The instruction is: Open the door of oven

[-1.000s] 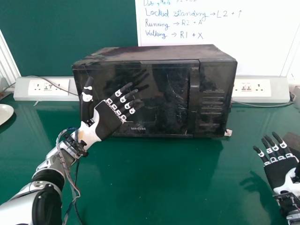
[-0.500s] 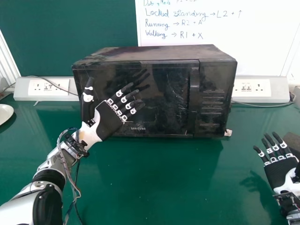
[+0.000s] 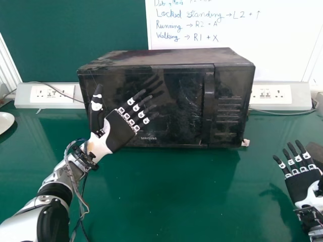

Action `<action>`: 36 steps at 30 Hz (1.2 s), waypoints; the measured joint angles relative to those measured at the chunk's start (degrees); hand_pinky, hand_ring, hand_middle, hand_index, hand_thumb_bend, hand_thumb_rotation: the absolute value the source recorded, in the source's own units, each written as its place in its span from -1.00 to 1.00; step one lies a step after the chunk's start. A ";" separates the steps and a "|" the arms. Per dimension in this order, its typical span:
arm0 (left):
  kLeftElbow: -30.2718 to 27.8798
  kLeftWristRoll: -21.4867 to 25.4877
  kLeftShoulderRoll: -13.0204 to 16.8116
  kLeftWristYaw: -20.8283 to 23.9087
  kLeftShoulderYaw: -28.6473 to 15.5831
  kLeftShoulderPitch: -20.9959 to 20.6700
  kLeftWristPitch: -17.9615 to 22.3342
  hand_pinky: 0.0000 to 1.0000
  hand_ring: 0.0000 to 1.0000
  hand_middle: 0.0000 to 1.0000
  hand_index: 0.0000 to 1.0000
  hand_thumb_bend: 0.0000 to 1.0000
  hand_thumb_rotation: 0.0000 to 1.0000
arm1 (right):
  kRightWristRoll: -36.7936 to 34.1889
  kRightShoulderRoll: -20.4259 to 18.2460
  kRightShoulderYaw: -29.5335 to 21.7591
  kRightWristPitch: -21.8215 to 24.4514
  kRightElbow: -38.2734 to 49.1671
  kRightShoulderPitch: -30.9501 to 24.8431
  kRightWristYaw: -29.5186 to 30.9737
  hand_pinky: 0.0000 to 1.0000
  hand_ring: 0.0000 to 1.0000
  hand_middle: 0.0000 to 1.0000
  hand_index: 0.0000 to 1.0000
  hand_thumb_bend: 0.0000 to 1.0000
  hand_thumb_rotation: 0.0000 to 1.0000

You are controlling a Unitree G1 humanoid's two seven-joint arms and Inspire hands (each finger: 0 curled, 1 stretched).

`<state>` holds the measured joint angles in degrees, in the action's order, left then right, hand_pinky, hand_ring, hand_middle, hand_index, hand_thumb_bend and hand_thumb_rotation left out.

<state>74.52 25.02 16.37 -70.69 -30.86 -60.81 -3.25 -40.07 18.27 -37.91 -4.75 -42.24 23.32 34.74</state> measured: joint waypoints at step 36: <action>0.01 0.87 -0.61 0.31 -0.11 0.00 -0.21 0.32 0.70 0.83 0.81 1.00 0.65 | 0.11 0.02 0.22 0.10 -0.28 0.55 -3.42 1.00 1.00 1.00 1.00 1.00 0.95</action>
<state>74.53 25.89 15.76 -70.38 -30.97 -60.81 -3.46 -39.96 18.29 -37.69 -4.65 -42.52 23.87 31.33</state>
